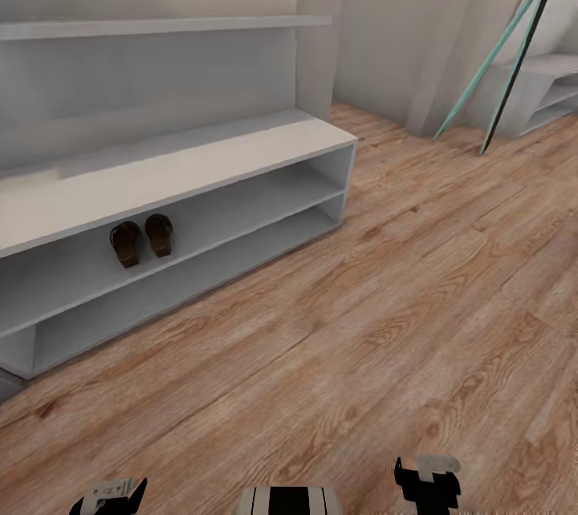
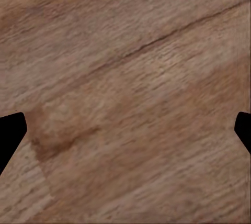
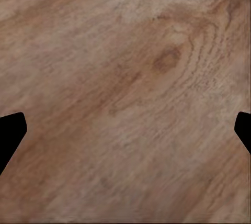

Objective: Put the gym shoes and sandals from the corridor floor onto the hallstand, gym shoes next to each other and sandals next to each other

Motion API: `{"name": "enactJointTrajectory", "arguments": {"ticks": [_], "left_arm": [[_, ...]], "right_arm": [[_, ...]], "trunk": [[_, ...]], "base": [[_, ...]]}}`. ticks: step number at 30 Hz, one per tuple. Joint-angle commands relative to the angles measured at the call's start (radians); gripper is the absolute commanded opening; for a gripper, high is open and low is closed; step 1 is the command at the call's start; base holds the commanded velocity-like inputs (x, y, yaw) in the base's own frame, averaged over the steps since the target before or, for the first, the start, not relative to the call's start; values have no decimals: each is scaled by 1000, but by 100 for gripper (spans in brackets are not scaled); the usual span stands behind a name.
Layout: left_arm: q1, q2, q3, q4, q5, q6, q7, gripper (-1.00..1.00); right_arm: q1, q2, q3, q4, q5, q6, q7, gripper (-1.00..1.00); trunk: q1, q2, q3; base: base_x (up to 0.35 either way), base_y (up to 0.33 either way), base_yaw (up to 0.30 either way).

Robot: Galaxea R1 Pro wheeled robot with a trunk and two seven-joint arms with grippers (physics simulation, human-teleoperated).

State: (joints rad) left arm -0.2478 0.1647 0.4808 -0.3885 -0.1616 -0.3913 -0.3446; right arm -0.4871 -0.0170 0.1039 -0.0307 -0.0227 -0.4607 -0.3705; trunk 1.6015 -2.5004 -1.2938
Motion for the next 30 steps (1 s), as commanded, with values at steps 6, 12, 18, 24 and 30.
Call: {"name": "enactJointTrajectory", "arguments": {"ticks": [6, 12, 18, 24, 30], "left_arm": [[-1, -1, 8, 1, -11, -4, -6, 100], [-1, -2, 7, 2, -12, -4, -5, 100], [-1, -2, 7, 2, -12, -4, -5, 100], [-1, -2, 8, 2, -10, -4, -5, 100], [-1, -1, 8, 2, -9, -4, -5, 100]], "right_arm": [[-1, 2, 9, 2, -1, -1, -3, 100], [-1, 6, 10, 2, 0, -2, -2, 100], [-1, 5, 10, 3, 0, -2, -2, 100], [-1, 5, 10, 3, 0, -2, -2, 100], [-1, 4, 10, 3, 0, -3, -2, 100]], "trunk": [[-13, 21, 20], [-36, 63, 40], [-59, 105, 63], [-78, 140, 84], [-78, 140, 90]], "base": [[0, 0, -299], [0, 0, -298], [0, 0, -284], [0, 0, -272], [0, 0, -263]]}}
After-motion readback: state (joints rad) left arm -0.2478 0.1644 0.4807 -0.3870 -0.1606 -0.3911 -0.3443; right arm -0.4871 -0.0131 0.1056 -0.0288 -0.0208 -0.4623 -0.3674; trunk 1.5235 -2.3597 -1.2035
